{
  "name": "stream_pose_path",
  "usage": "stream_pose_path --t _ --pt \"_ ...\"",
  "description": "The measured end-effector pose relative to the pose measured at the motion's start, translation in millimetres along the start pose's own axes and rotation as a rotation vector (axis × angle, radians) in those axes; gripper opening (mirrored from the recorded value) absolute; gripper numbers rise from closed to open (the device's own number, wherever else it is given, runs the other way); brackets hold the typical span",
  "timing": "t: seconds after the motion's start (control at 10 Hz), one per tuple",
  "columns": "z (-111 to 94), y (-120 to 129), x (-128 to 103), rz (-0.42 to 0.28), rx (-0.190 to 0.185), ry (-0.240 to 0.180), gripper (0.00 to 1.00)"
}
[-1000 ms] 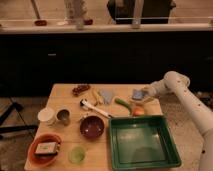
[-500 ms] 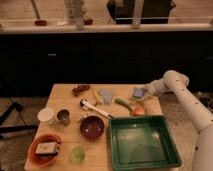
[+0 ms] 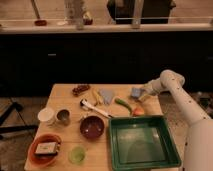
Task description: Place sponge in table surface
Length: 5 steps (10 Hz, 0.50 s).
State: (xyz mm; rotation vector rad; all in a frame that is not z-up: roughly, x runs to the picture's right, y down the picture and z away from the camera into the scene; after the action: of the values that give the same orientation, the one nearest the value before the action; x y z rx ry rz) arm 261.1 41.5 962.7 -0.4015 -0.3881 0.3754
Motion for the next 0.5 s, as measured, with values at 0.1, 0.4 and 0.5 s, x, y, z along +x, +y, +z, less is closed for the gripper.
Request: stream_pose_path --t 0.1,0.4,0.5 --pt "2.8 0.8 1.2 0.012 -0.008 0.001 0.00" --pt "3.4 0.5 0.3 0.012 -0.010 0.002 0.10" --pt "3.0 0.4 0.7 0.012 -0.009 0.002 0.19"
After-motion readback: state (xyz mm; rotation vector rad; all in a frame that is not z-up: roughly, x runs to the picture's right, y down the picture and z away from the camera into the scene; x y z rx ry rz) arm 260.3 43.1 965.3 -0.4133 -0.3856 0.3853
